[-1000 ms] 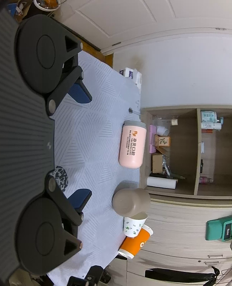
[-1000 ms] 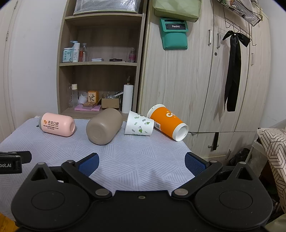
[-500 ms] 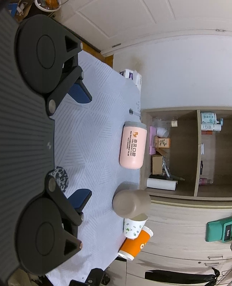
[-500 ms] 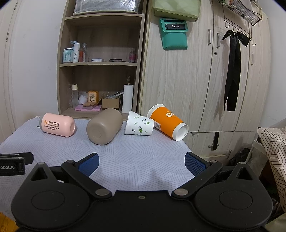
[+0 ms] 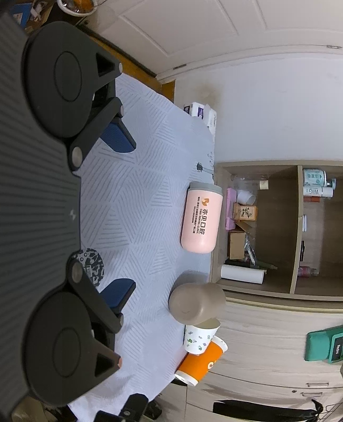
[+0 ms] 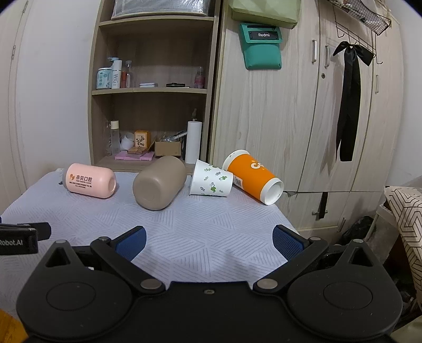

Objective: Flip cup upright
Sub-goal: 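Move the right tool down over the lying pink tumbler and close around it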

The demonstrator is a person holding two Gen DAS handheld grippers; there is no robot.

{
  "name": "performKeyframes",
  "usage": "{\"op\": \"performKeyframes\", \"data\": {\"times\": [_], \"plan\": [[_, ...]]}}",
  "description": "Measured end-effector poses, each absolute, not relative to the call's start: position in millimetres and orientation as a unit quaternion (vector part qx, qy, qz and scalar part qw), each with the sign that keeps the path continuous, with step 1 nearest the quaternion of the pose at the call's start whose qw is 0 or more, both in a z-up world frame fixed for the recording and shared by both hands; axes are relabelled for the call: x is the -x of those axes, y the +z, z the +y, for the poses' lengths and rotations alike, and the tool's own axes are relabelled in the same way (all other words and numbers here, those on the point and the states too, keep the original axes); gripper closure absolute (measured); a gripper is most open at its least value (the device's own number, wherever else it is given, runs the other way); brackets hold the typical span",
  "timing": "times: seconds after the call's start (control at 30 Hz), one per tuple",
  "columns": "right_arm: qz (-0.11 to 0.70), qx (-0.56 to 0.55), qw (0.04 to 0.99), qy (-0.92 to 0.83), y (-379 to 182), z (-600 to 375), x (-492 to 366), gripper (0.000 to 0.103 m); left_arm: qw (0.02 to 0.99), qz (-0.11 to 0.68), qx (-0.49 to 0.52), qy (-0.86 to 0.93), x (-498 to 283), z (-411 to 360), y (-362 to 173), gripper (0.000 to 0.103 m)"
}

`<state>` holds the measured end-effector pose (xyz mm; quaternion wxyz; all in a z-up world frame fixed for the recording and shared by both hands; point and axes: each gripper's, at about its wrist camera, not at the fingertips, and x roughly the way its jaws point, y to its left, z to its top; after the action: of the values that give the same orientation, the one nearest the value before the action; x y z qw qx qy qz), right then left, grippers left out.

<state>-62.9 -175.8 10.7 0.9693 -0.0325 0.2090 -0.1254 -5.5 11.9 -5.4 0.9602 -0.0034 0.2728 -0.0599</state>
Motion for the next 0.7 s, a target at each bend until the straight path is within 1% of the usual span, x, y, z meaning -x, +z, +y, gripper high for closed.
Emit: {"op": "performKeyframes", "data": {"times": [0.27,0.43,0.53,0.63,0.7], "plan": [[0.207,0.035,0.970,-0.121,15,-178,68,0.000,0.959,0.276,0.000,-0.057,9,15,4,0.000],[0.187,0.067,0.976,-0.087,31,-179,73,0.000,0.955,0.290,0.025,-0.055,6,26,16,0.000],[0.185,0.075,0.979,-0.034,44,-183,65,0.000,0.953,0.295,0.041,-0.045,-1,34,25,0.000],[0.215,0.043,0.974,0.050,60,-188,47,0.000,0.952,0.300,0.058,-0.037,-11,41,32,0.000],[0.220,0.036,0.970,0.091,68,-184,35,0.000,0.949,0.303,0.076,-0.051,-19,46,37,0.000]]}}
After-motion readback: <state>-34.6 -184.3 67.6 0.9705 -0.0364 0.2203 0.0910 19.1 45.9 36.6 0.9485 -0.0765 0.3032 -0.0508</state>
